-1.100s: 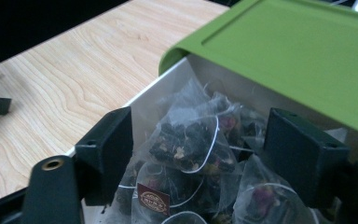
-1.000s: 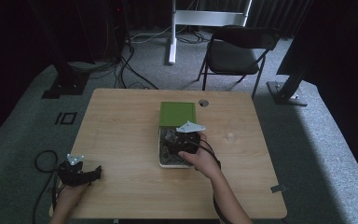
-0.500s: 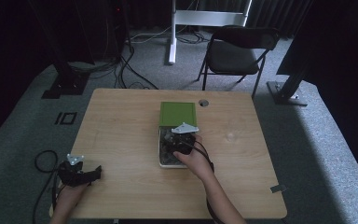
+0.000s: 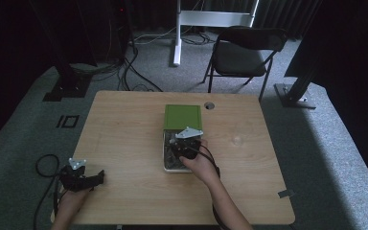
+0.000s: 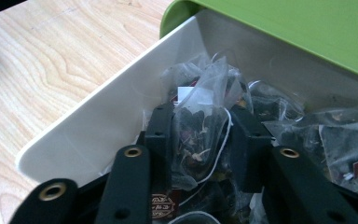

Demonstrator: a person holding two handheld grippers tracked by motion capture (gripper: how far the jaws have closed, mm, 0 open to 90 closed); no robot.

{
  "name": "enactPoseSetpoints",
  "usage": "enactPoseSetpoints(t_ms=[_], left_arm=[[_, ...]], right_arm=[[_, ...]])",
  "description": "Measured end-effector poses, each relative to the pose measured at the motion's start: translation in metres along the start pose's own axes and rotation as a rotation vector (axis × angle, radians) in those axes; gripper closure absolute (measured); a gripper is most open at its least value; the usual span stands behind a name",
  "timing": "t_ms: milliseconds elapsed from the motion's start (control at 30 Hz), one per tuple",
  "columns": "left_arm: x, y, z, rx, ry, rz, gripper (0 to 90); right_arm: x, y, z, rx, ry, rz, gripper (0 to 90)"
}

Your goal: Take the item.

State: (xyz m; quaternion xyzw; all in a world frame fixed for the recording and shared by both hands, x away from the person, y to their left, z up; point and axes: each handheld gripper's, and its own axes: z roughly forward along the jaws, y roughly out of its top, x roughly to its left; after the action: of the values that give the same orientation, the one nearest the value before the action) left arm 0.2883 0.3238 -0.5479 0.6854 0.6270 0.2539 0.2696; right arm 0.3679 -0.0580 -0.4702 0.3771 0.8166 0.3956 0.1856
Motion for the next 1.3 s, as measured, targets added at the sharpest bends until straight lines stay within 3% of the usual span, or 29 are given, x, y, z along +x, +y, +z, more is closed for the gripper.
enactPoseSetpoints(t_ms=[400,1300], left_arm=[[0.0,0.0,0.0,-0.001,0.0,0.0,0.3],[0.0,0.0,0.0,-0.001,0.0,0.0,0.3]], right_arm=[[-0.007,0.005,-0.013,-0.044,0.01,0.012,73.4],[-0.018,0.016,-0.052,-0.132,0.065,0.041,73.1]])
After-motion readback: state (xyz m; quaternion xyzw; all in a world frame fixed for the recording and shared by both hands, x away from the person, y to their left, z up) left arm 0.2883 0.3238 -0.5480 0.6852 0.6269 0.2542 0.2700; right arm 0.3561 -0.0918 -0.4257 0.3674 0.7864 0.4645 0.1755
